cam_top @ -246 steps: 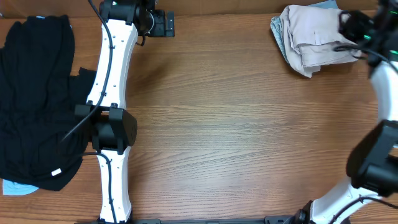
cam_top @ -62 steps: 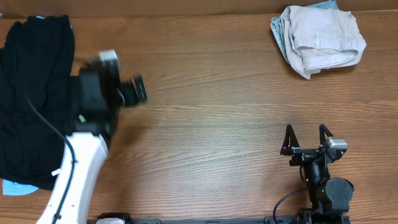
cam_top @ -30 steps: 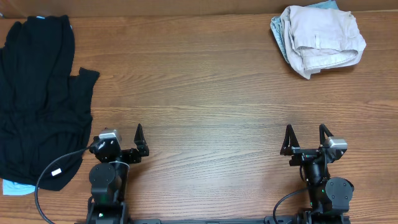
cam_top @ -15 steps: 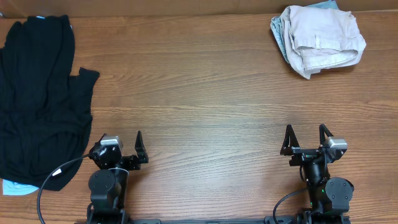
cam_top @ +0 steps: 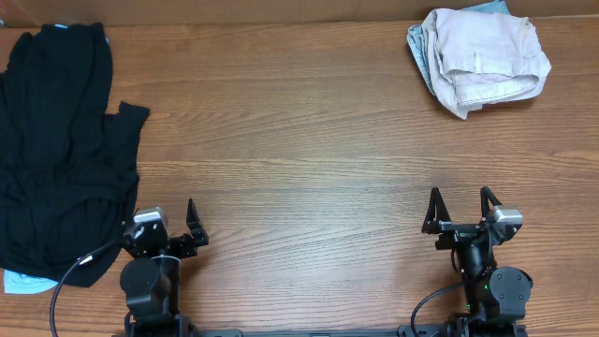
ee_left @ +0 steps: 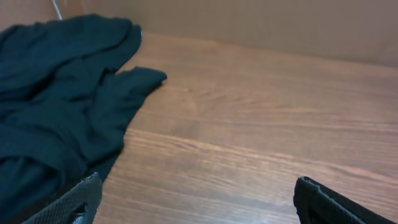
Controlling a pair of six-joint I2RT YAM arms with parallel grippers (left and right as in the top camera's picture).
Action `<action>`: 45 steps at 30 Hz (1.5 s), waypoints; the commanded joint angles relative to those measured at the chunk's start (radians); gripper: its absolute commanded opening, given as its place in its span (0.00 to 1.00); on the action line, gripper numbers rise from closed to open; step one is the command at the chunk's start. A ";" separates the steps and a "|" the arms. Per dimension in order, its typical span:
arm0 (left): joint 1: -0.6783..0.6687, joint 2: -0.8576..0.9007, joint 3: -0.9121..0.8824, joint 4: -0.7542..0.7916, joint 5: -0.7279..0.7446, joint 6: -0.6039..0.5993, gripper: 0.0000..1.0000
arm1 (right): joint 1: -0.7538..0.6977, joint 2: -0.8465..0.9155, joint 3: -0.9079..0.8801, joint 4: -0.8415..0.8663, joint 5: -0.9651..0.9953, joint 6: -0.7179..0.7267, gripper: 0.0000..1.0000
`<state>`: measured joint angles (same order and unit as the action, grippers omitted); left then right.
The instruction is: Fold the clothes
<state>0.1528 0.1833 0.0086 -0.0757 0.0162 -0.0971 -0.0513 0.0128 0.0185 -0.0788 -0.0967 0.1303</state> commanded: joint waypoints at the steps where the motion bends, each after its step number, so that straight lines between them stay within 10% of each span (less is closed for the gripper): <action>1: 0.006 -0.052 -0.004 0.001 0.024 0.015 1.00 | 0.005 -0.010 -0.011 0.005 0.008 0.000 1.00; 45: 0.004 -0.179 -0.004 0.000 0.003 0.016 1.00 | 0.005 -0.010 -0.011 0.005 0.008 0.000 1.00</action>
<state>0.1528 0.0166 0.0086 -0.0753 0.0223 -0.0971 -0.0513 0.0128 0.0185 -0.0784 -0.0967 0.1307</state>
